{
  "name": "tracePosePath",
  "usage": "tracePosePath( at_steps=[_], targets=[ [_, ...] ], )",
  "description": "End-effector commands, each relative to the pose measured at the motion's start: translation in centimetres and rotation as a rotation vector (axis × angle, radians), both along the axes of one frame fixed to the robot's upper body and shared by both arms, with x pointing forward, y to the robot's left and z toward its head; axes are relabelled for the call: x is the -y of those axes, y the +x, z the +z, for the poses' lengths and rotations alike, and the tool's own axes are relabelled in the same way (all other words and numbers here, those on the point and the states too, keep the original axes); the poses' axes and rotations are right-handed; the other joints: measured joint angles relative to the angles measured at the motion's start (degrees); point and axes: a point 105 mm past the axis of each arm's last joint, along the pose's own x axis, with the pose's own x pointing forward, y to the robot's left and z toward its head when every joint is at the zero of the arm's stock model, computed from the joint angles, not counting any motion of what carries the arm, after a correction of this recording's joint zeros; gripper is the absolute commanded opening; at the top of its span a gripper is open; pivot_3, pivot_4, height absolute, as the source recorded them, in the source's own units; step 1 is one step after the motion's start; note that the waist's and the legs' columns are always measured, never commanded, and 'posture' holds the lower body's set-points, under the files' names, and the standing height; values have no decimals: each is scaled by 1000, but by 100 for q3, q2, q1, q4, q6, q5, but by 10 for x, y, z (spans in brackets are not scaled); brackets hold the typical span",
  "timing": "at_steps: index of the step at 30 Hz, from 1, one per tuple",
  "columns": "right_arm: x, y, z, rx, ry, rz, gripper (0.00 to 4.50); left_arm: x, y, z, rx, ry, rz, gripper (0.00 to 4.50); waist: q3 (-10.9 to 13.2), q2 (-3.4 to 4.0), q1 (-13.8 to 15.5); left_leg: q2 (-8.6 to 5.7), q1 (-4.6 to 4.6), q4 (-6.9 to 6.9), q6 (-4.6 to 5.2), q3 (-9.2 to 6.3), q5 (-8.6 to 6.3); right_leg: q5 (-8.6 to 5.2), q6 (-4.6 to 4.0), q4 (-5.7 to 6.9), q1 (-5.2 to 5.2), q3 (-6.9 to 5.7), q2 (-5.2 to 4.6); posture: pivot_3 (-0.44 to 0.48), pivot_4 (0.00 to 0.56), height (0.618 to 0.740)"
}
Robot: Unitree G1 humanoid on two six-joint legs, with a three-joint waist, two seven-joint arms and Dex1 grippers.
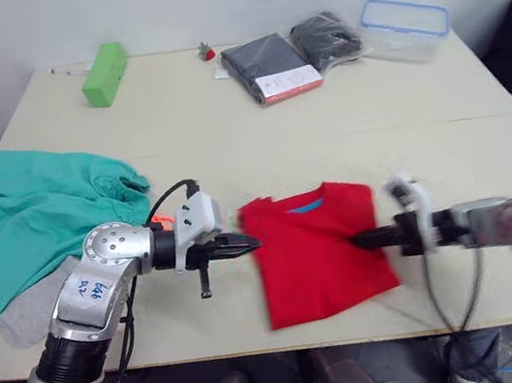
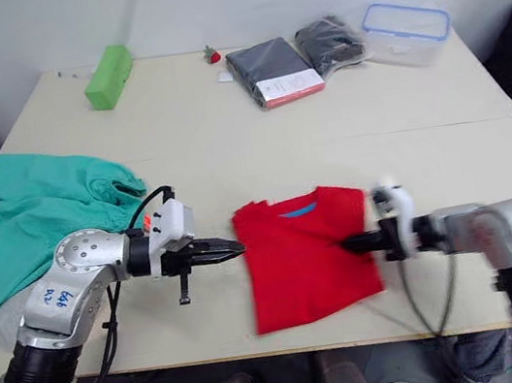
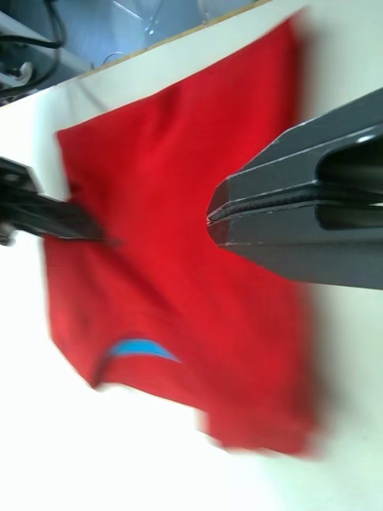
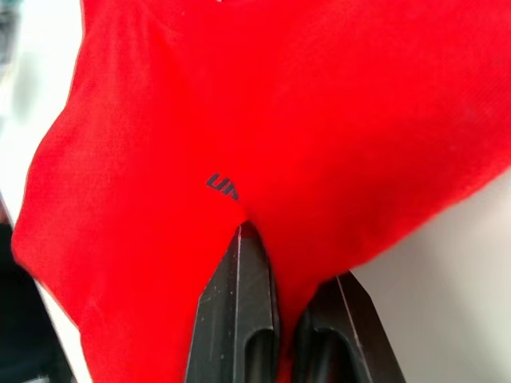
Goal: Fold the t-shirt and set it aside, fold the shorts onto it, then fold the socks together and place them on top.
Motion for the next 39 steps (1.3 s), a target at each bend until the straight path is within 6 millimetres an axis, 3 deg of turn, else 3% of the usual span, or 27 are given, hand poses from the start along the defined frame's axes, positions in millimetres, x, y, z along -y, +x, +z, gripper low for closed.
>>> tracePosePath(
  at_steps=[1,5,8,10,16,17,18,23,29,34,38,39],
  targets=[
    [53,-3,28,96,-108,-44,8,12,-9,15,53,-35,-60,0,0,6,-10,0,-7,4,2,1,-1,-1,3,-2,-3,1,1,0,150,740],
    [116,-10,33,102,-307,-113,8,14,-7,12,54,-44,-53,0,2,12,-49,-2,-7,11,14,8,-8,-4,14,-8,0,5,6,0,150,740],
    [142,-14,26,82,-396,-152,8,15,-5,11,55,-49,-48,0,3,13,-58,-2,3,16,16,12,-6,-2,19,-1,7,9,11,0,150,740],
    [147,-7,20,108,-416,-185,8,16,-6,11,55,-53,-49,0,5,23,-72,-3,10,22,17,16,-4,1,22,7,10,15,14,0,150,740],
    [134,10,6,143,-368,-206,8,15,-4,12,60,-50,-42,0,6,28,-119,-12,38,25,17,29,22,10,29,31,24,34,11,0,150,740],
    [134,10,4,134,-360,-219,549,14,-4,12,62,-48,-40,0,7,28,-119,-16,44,24,16,29,26,10,29,39,27,36,9,0,150,740],
    [134,10,2,128,-355,-226,716,13,-4,13,64,-46,-38,0,6,28,-117,-18,49,25,16,29,29,10,29,46,29,36,6,0,150,740],
    [139,7,4,129,-374,-231,2398,10,-3,14,68,-38,-29,0,6,28,-114,-21,66,25,12,27,37,10,29,56,43,37,4,0,150,740],
    [180,-1,27,184,-411,-400,4467,5,-1,16,75,-30,-10,0,6,31,-110,-24,67,23,12,27,37,10,29,58,44,37,1,0,150,740],
    [201,-2,49,267,-410,-507,4467,3,1,17,80,-28,-1,0,6,33,-136,-27,69,22,12,28,37,10,28,58,44,38,0,0,150,740],
    [189,6,71,371,-278,-484,4467,3,3,19,83,-27,0,0,6,34,-185,-27,72,23,10,26,39,10,28,59,48,37,2,0,150,740],
    [184,7,73,384,-244,-469,4295,3,3,19,84,-27,0,0,6,34,-188,-27,72,23,9,27,39,10,29,60,49,38,2,0,150,740]
  ],
)
